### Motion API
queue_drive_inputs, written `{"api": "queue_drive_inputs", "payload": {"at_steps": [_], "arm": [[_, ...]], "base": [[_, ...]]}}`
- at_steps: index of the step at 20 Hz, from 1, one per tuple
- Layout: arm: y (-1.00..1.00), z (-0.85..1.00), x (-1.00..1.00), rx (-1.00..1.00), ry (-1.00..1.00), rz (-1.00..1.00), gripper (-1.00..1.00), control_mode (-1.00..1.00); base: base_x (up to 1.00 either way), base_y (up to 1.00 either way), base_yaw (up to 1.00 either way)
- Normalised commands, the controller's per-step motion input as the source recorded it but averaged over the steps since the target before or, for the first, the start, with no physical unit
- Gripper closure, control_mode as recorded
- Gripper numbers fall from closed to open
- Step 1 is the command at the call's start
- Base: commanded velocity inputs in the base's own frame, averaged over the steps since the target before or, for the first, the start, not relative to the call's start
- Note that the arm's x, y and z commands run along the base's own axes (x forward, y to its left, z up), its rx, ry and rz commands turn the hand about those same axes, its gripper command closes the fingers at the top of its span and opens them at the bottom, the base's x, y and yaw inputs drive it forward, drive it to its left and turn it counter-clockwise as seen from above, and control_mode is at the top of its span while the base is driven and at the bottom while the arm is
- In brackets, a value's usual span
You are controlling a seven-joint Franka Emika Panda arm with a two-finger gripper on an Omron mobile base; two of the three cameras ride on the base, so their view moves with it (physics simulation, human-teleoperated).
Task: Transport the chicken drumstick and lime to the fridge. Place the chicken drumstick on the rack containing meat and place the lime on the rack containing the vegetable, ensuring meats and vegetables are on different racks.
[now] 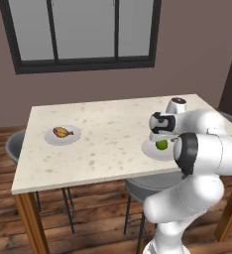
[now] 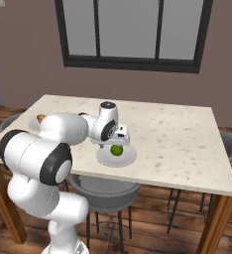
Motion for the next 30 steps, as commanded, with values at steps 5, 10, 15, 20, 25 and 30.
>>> {"api": "queue_drive_inputs", "payload": {"at_steps": [5,10,15,20,25,30], "arm": [[-0.07,-0.13,0.22,0.00,0.02,-0.02,-1.00,-1.00],[-0.03,-0.10,0.25,0.00,0.00,-0.02,-1.00,-1.00],[0.00,-0.23,0.25,0.00,0.00,-0.01,-1.00,-1.00],[-0.01,-0.24,0.23,0.00,0.00,0.00,-1.00,-1.00],[0.00,-0.15,0.05,0.00,0.00,0.00,-1.00,-1.00],[0.00,-0.06,-0.01,0.00,0.01,-0.01,-1.00,-1.00]], "base": [[0.00,0.00,0.00],[0.00,0.00,0.00],[0.00,0.00,0.00],[0.00,0.00,0.00],[0.00,0.00,0.00],[0.00,0.00,0.00]]}}
